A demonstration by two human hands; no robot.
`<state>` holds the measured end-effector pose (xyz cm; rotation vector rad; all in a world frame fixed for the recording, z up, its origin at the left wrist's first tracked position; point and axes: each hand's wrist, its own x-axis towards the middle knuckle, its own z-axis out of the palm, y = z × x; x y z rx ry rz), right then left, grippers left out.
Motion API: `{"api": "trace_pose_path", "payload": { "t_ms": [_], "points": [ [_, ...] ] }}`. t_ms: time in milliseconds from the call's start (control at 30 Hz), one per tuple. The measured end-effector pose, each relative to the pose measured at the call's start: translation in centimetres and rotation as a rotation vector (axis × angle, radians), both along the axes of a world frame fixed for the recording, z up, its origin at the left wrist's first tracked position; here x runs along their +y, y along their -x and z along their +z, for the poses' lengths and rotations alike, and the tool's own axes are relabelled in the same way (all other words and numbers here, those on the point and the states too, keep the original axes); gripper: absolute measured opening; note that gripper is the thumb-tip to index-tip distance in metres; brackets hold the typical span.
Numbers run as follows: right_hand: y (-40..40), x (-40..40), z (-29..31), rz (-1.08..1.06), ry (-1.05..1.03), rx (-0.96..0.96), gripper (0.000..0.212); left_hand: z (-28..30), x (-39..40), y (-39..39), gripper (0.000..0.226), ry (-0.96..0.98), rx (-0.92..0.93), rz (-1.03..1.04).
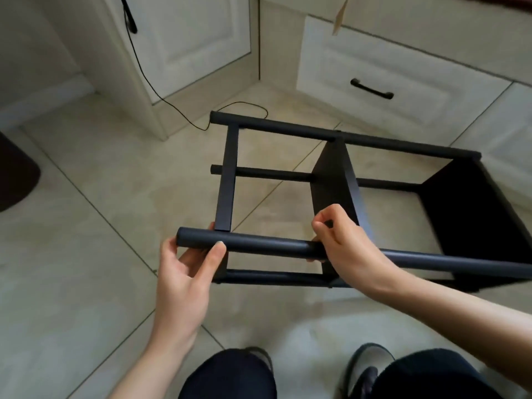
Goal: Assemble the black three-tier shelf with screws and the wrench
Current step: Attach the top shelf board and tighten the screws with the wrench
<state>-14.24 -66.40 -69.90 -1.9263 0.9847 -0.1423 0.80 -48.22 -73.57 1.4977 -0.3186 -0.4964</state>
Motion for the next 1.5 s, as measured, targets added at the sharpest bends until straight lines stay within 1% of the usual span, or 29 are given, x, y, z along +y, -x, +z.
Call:
{"api": "trace_pose_path", "payload": {
  "t_ms": [167, 333, 567, 833, 967, 1100, 1200, 1267, 1367, 1433, 1500],
  "points": [
    [0.2, 0.8, -1.4, 0.018, 0.01, 0.042, 0.011, -1.2, 1.6, -0.3, 0.043, -0.08, 0.004, -0.054],
    [0.6, 1.2, -2.3, 0.064, 0.048, 0.088, 0.011, -2.0, 2.6, -0.7, 0.054, -0.137, 0.029, -0.106],
    [1.1, 1.1, -3.3, 0.079, 0.06, 0.148, 0.012, -3.5, 3.0, -0.8, 0.053, -0.196, 0.064, -0.156],
    [1.3, 1.3, -4.5, 0.062, 0.037, 0.185, 0.013, -4.4, 3.5, -1.2, 0.057, -0.198, 0.123, -0.182],
    [1.0, 0.6, -4.0, 0.112, 0.034, 0.205, 0.012, -4.8, 3.7, -0.9, 0.054, -0.18, 0.14, -0.163],
    [-0.2, -0.6, -3.5, 0.141, 0.001, 0.134, 0.01, -4.7, 3.8, -1.5, 0.057, -0.232, 0.114, -0.192],
    [-1.6, -1.1, -3.7, 0.184, -0.114, 0.062, 0.008, -4.5, 3.9, -2.4, 0.062, -0.265, 0.099, -0.285],
    [-2.7, -1.1, -4.2, 0.232, -0.213, 0.048, 0.005, -4.4, 4.1, -3.3, 0.071, -0.338, -0.001, -0.362],
    [-4.0, -0.9, -5.1, 0.323, -0.318, 0.053, 0.005, -3.6, 4.2, -4.7, 0.082, -0.488, -0.261, -0.54],
    [-4.9, -0.7, -5.6, 0.368, -0.368, 0.069, 0.006, -3.3, 3.8, -5.5, 0.081, -0.518, -0.438, -0.696],
    [-5.7, -0.5, -6.1, 0.39, -0.406, 0.088, 0.007, -2.9, 3.3, -6.3, 0.08, -0.541, -0.572, -0.833]
  ]
}}
